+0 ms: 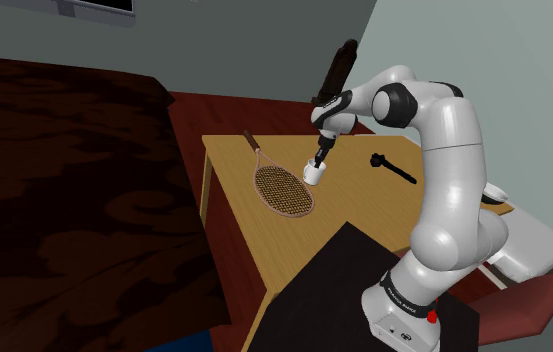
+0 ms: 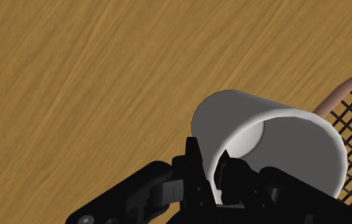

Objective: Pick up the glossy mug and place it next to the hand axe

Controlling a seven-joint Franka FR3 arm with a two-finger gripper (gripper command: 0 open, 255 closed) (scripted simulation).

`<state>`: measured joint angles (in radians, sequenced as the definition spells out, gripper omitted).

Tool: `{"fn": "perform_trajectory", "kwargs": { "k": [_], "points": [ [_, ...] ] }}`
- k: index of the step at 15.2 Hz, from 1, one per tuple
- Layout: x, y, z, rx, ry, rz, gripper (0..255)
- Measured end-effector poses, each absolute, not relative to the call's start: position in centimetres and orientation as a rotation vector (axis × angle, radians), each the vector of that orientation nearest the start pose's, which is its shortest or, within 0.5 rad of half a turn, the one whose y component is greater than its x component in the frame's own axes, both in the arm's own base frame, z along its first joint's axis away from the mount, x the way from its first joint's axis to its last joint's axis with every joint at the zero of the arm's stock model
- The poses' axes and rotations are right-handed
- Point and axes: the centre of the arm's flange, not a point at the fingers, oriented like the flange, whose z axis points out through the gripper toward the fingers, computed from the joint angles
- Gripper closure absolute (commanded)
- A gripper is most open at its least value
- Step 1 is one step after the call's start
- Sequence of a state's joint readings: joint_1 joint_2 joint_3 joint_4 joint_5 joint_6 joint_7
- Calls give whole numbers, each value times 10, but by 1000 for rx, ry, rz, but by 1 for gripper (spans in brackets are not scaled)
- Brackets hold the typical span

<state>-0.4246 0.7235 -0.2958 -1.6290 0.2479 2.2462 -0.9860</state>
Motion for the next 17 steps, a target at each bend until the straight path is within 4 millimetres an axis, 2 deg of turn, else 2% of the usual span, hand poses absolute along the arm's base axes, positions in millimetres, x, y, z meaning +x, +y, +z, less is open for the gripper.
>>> {"fn": "perform_trajectory", "kwargs": {
  "k": [3, 17],
  "points": [
    [531, -426, 214, -3085, -257, 80, 255],
    [533, -426, 288, -3085, -258, 79, 255]
  ]
}}
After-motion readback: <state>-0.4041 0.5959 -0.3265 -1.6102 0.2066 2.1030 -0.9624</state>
